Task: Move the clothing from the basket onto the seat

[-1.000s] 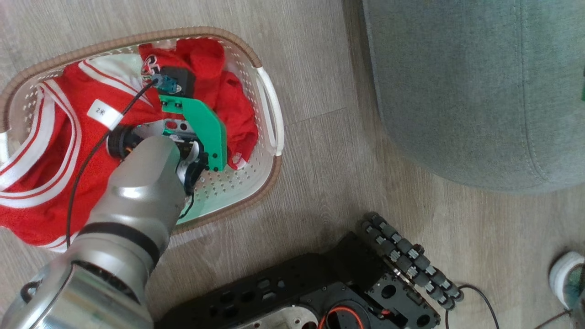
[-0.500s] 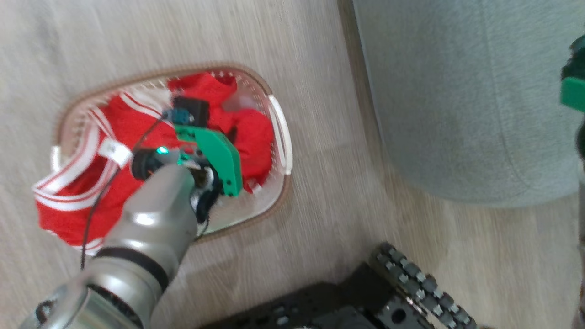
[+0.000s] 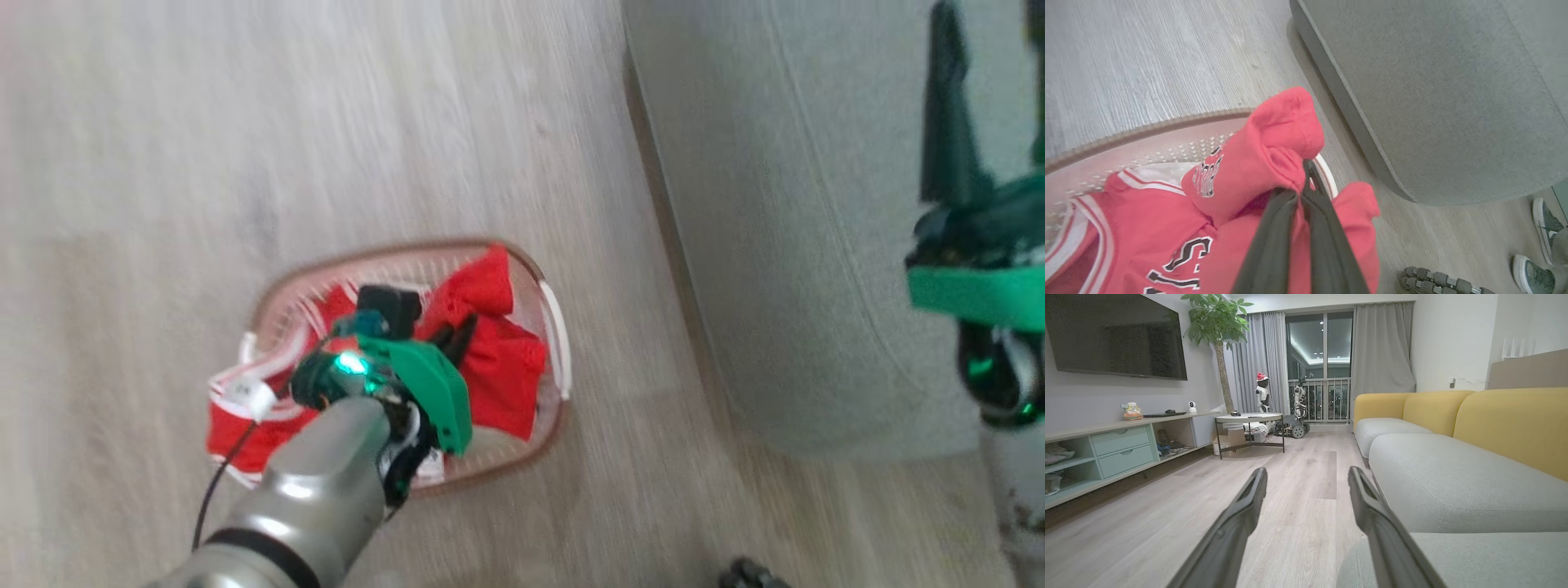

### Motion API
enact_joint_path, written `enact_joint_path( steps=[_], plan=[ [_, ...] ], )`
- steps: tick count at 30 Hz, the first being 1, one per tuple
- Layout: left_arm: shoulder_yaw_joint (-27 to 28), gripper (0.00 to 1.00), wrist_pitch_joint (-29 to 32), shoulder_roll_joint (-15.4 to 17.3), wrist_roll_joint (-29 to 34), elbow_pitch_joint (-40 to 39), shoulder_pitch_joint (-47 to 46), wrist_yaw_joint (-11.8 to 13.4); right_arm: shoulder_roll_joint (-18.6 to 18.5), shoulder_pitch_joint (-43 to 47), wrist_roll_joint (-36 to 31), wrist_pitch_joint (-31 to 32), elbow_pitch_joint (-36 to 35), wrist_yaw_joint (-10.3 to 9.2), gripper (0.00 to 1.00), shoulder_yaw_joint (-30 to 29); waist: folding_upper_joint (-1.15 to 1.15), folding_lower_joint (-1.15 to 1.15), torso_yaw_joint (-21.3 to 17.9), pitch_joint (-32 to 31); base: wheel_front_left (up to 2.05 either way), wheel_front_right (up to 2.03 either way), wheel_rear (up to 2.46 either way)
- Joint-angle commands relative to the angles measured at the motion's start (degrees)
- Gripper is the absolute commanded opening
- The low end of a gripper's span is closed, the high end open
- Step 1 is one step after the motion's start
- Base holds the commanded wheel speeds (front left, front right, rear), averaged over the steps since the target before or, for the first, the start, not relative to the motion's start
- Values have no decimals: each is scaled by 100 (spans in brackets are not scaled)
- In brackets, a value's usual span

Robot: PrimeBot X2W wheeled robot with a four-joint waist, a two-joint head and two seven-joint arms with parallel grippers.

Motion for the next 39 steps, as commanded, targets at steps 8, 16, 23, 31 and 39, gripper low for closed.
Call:
enact_joint_path(
  steps=[8, 16, 23, 31, 39],
  plan=[
    [554, 0, -141, 162, 510, -929, 203, 146, 147, 853, -189, -35, 97, -1, 100, 151, -1, 0, 777, -1566, 0, 0, 0],
    [1215, 0, -142, 547, 1421, -2544, 591, 540, 275, 1395, -269, -35, 273, -1, 100, 331, -1, 0, 1031, -2126, 0, 0, 0],
    [1486, 0, -143, 822, 1872, -3762, 588, 744, 319, 1664, -292, -35, 397, -1, 100, 702, -1, 0, 1135, -2321, 0, 0, 0],
    [1527, 0, 19, 1008, 1930, -4418, 494, 891, 197, 1670, -203, -35, 437, -1, 100, 1215, -1, 0, 1152, -2347, 0, 0, 0],
    [1470, 0, 115, 985, 1897, -4566, 462, 906, -61, 1380, 112, -35, 551, -1, 100, 2154, -1, 0, 1220, -2310, 0, 0, 0]
  ],
)
